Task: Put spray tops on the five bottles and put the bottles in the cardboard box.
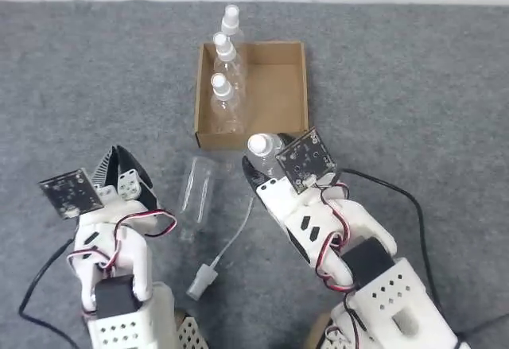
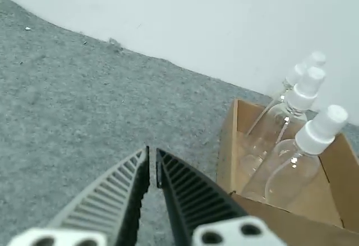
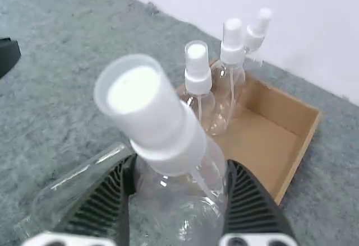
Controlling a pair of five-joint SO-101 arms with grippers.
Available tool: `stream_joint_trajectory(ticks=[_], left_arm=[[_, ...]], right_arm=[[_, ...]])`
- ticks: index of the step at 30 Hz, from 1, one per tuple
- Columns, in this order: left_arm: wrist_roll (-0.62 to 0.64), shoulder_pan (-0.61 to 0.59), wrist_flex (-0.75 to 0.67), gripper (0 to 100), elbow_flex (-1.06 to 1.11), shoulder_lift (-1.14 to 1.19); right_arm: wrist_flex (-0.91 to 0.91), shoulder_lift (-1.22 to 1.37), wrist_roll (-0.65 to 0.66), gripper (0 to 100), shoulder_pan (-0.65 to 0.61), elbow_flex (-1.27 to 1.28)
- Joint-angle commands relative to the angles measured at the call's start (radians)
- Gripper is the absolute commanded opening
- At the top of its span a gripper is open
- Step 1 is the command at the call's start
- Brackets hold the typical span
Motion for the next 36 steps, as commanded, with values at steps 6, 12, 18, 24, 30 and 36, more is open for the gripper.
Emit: stream_joint_trajectory(ticks=[6,12,18,24,30,36], left_arm=[[-0.011,0.005,-0.031,1,-0.007,-0.023],[-0.012,0.005,-0.080,1,-0.005,-0.023],[-0.009,-0.005,-0.224,1,0.120,-0.021],[-0.009,-0.021,-0.216,1,0.122,-0.018],[-0.009,-0.017,-0.052,1,0.122,-0.020],[-0.008,-0.018,0.057,1,0.122,-0.020]], right_arm=[[0.010,-0.030,-0.009,0.6,0.044,-0.144],[0.012,0.074,-0.011,0.6,0.065,-0.241],[0.002,0.245,-0.011,0.6,0.065,-0.342],[0.002,0.392,-0.012,0.6,0.065,-0.459],[0.002,0.467,-0.014,0.6,0.065,-0.540],[0.002,0.506,-0.014,0.6,0.065,-0.592]])
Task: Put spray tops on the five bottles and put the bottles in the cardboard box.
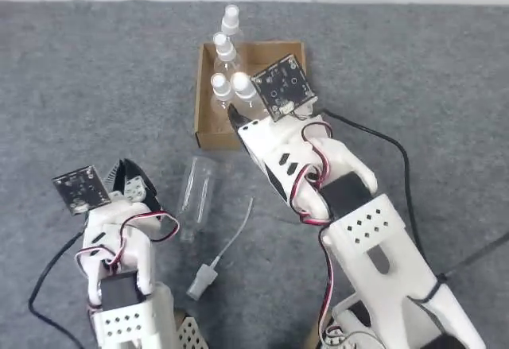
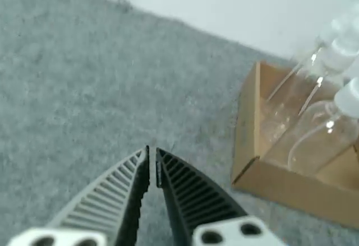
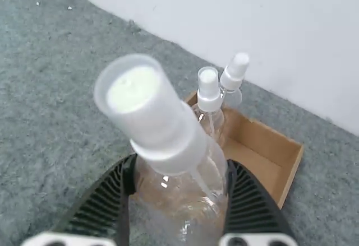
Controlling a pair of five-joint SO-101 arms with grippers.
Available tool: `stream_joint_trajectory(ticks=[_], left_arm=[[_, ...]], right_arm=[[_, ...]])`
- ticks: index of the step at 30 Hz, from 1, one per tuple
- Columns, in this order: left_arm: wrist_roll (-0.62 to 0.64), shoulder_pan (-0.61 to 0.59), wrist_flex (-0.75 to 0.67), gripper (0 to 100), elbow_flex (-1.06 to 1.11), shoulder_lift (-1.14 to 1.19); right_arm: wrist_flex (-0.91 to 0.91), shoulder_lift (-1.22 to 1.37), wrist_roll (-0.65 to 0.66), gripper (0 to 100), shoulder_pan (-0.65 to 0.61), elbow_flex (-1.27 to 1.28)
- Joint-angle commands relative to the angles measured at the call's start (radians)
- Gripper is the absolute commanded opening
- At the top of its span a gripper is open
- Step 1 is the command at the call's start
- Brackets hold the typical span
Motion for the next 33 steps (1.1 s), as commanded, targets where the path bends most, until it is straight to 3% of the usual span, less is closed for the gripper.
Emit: stream_joint_trajectory(ticks=[1,10,20,33], left_arm=[[-0.003,0.000,0.064,1,-0.008,-0.021],[-0.003,0.000,0.186,1,-0.008,-0.021],[-0.003,-0.005,0.482,1,-0.008,-0.021],[-0.003,-0.003,0.480,1,-0.008,-0.020]], right_arm=[[-0.001,0.010,-0.014,0.6,0.019,-0.103],[0.001,0.061,-0.012,0.6,0.041,-0.166],[-0.001,0.177,-0.012,0.6,0.088,-0.275],[-0.001,0.366,-0.012,0.6,0.091,-0.428]])
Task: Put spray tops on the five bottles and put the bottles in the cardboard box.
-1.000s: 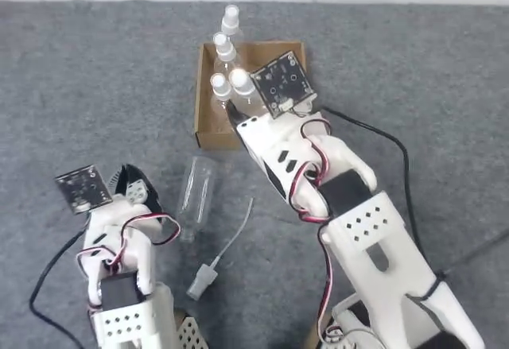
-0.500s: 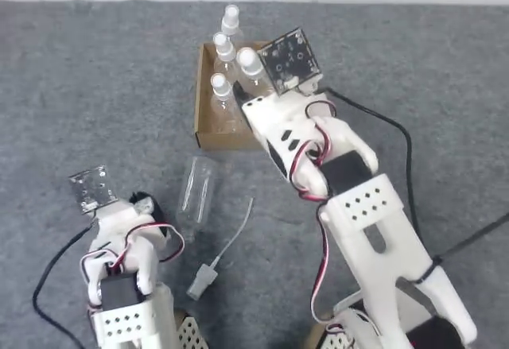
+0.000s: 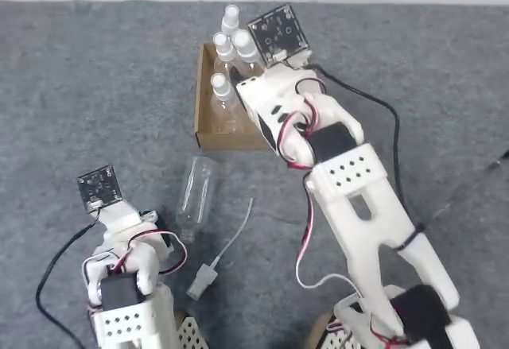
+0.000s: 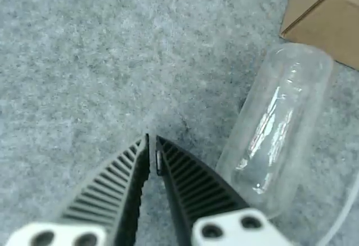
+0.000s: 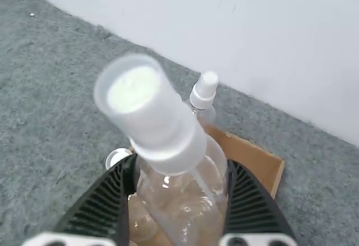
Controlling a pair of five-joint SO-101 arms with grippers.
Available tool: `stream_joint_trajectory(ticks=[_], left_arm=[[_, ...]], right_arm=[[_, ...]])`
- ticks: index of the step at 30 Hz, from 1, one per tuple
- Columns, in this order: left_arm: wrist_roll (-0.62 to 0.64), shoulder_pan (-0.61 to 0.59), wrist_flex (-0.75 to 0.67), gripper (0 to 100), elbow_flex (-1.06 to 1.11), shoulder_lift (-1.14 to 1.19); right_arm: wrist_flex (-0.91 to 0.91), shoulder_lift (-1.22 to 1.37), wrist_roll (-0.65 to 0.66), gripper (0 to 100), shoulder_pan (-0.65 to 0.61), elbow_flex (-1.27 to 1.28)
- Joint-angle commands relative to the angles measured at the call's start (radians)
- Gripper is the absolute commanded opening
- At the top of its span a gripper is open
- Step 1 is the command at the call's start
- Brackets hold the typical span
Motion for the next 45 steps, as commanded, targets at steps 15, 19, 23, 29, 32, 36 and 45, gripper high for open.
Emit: stream_joint_trajectory(ticks=[15,19,23,29,32,36,45], left_arm=[[-0.003,-0.003,0.003,1,-0.008,-0.020],[-0.003,-0.003,0.003,1,-0.008,-0.020],[-0.003,-0.003,0.003,1,-0.008,-0.020],[-0.003,-0.003,0.003,1,-0.008,-0.020],[-0.003,-0.003,0.003,1,-0.008,-0.020],[-0.003,-0.003,0.003,1,-0.008,-0.020],[-0.003,-0.003,0.003,1,-0.008,-0.020]], right_arm=[[-0.021,0.205,-0.150,0.6,0.111,-0.239],[-0.120,0.254,-0.150,0.6,0.111,-0.238],[-0.203,0.305,-0.149,0.6,0.122,-0.238],[-0.275,0.377,-0.149,0.6,0.150,-0.238],[-0.317,0.417,-0.149,0.6,0.165,-0.238],[-0.384,0.467,-0.149,0.6,0.174,-0.238],[-0.526,0.587,-0.149,0.6,0.176,-0.238]])
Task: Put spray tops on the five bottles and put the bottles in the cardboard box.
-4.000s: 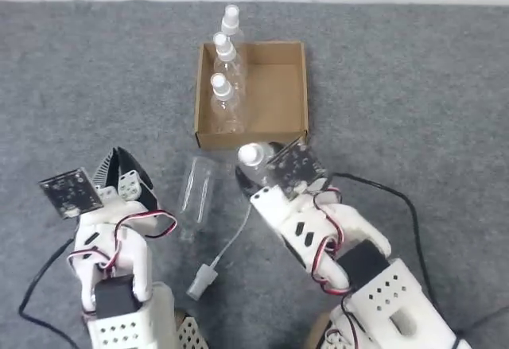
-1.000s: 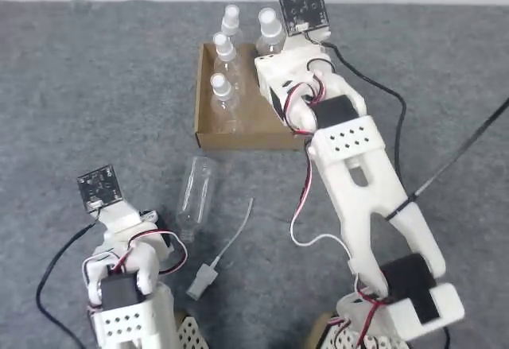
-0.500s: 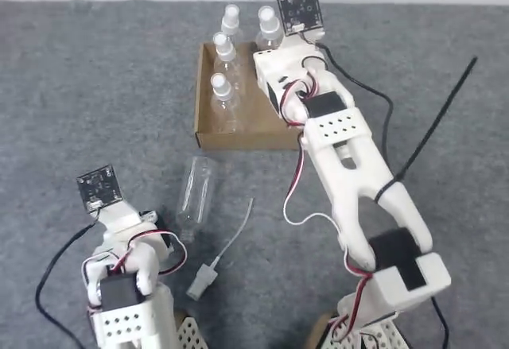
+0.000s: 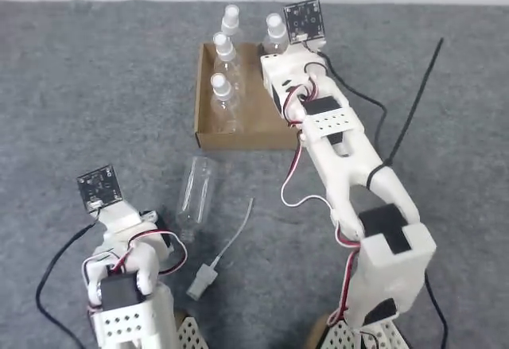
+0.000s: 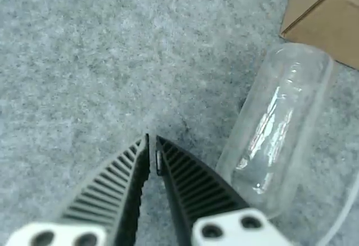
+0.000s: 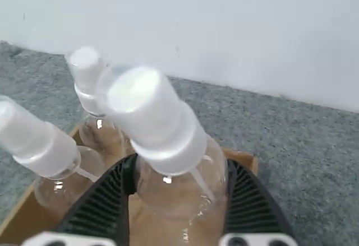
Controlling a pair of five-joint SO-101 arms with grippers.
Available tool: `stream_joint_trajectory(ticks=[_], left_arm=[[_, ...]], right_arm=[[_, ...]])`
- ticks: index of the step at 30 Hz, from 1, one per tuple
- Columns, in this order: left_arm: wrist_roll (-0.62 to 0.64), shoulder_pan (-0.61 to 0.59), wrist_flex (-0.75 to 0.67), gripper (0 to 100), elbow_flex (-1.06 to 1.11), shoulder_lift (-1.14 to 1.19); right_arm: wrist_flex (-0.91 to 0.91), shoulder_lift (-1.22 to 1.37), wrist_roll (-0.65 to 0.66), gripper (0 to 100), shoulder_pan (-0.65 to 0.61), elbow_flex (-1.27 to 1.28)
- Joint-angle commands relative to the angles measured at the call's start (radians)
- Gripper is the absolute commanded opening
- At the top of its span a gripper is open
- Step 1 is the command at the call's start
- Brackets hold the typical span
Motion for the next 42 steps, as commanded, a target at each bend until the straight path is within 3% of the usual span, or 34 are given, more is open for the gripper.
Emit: stream_joint_trajectory(ticks=[1,19,37,42], left_arm=[[-0.003,-0.003,0.003,1,-0.008,-0.020],[-0.003,-0.003,0.003,1,-0.008,-0.020],[-0.003,-0.003,0.003,1,-0.008,-0.020],[-0.003,-0.003,0.003,1,-0.008,-0.020]], right_arm=[[-0.082,0.013,-0.009,0.6,0.015,-0.075],[-0.234,0.185,-0.009,0.6,0.016,-0.081],[-0.222,0.308,-0.005,0.9,0.050,-0.167],[-0.171,0.308,-0.006,13.4,0.045,-0.169]])
